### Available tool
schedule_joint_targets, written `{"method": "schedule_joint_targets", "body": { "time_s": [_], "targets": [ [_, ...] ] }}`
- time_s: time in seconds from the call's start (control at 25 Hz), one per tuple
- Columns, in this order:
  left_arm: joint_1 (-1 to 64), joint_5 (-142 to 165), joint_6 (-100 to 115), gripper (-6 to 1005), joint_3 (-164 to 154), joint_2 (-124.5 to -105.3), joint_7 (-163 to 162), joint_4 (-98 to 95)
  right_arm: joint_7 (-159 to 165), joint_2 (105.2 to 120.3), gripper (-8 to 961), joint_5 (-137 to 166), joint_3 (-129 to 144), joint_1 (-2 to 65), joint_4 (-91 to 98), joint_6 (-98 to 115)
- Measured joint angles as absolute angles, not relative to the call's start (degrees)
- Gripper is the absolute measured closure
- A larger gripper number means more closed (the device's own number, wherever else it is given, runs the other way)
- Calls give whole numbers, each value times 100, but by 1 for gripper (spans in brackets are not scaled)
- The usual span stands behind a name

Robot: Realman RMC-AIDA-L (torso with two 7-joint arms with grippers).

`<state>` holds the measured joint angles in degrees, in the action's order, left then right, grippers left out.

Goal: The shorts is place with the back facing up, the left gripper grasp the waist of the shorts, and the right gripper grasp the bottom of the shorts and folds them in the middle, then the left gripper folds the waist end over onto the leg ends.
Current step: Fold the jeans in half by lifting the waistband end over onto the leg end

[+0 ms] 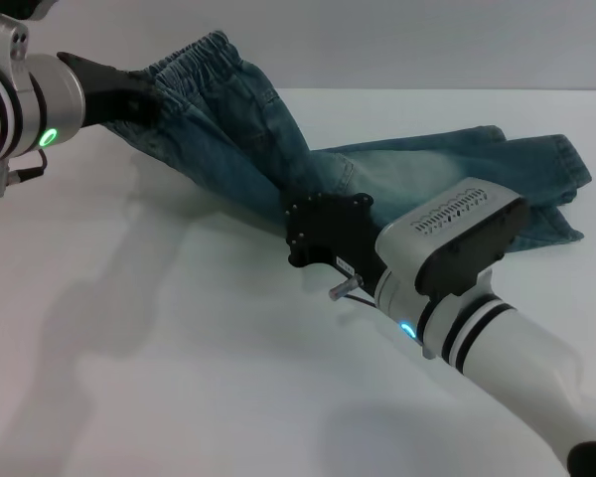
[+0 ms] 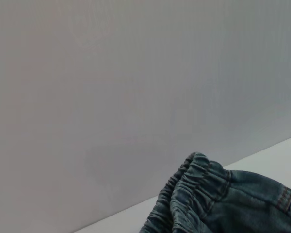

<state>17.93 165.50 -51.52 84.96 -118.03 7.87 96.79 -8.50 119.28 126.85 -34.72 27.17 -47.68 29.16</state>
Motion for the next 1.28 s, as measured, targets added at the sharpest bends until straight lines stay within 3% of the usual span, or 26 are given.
{"method": "schedule_joint_targets", "body": {
  "time_s": [0.8, 1.0, 1.28],
  "targets": [
    [1817, 16550, -5150, 968, 8509, -11796, 860, 9702, -121, 11899, 953, 12673, -3931, 3381, -2893, 2817],
    [1795, 16547, -5150, 968, 8503, -11795, 918, 9675, -150, 11851, 953, 12702, -4155, 3326, -2964, 2799],
    [1752, 16542, -5100, 968, 8505, -11794, 922, 9799, -166, 11899, 953, 12721, -4198, 3379, -3183, 2847]
  ]
}}
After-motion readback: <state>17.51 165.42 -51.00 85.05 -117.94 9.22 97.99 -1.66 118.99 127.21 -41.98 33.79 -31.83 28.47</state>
